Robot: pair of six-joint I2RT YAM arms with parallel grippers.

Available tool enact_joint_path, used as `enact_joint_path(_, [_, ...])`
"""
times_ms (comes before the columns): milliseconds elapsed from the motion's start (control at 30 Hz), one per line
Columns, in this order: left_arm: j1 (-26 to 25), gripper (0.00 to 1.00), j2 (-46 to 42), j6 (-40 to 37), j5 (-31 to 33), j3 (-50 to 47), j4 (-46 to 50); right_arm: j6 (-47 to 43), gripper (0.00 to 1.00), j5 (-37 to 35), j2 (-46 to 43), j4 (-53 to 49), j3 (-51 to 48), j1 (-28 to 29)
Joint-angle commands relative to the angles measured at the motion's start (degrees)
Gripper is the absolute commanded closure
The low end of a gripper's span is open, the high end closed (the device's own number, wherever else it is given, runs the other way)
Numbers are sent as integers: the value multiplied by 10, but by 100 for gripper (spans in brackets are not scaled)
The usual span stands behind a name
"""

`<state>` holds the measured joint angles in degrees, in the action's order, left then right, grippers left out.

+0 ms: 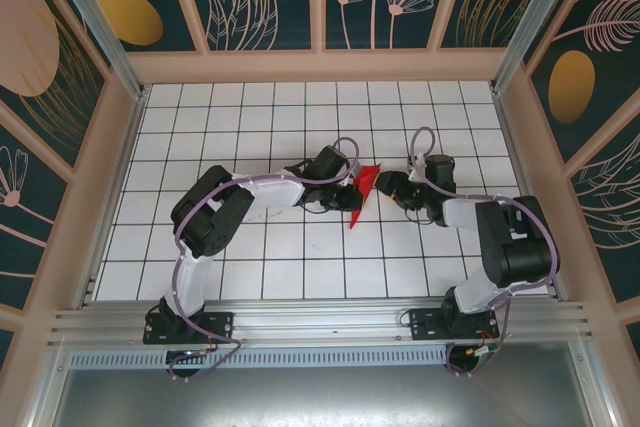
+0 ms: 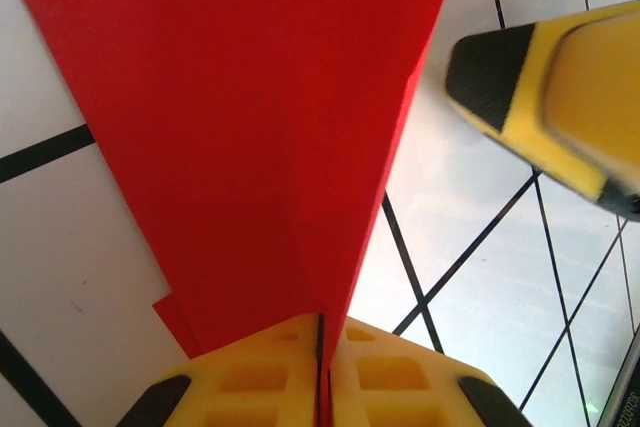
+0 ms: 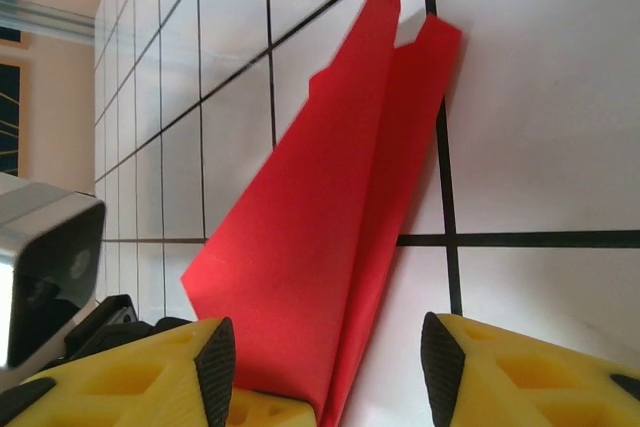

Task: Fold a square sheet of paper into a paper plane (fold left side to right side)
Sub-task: Fold the wing for the fifth time at the center of the table.

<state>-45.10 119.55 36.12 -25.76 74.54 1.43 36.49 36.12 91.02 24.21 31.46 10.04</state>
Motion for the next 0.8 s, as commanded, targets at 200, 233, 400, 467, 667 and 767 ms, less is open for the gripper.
enact_joint_path(200, [1, 88, 11, 13, -14, -14, -23, 23, 51, 1, 55, 33, 49, 27])
enact_joint_path(233, [1, 88, 12, 14, -14, -15, -25, 25, 52, -1, 59, 29, 54, 29])
enact_joint_path(400, [1, 87, 13, 20, -19, -20, -38, 25, 53, -8, 75, 6, 66, 37])
enact_joint_path(467, [1, 86, 16, 22, -20, -21, -41, 25, 54, -10, 82, -5, 69, 39])
enact_joint_path(667, [1, 84, 16, 27, -22, -25, -49, 23, 54, -18, 96, -30, 78, 38])
enact_joint_path(767, [1, 81, 19, 30, -27, -26, -54, 20, 54, -21, 101, -37, 83, 39])
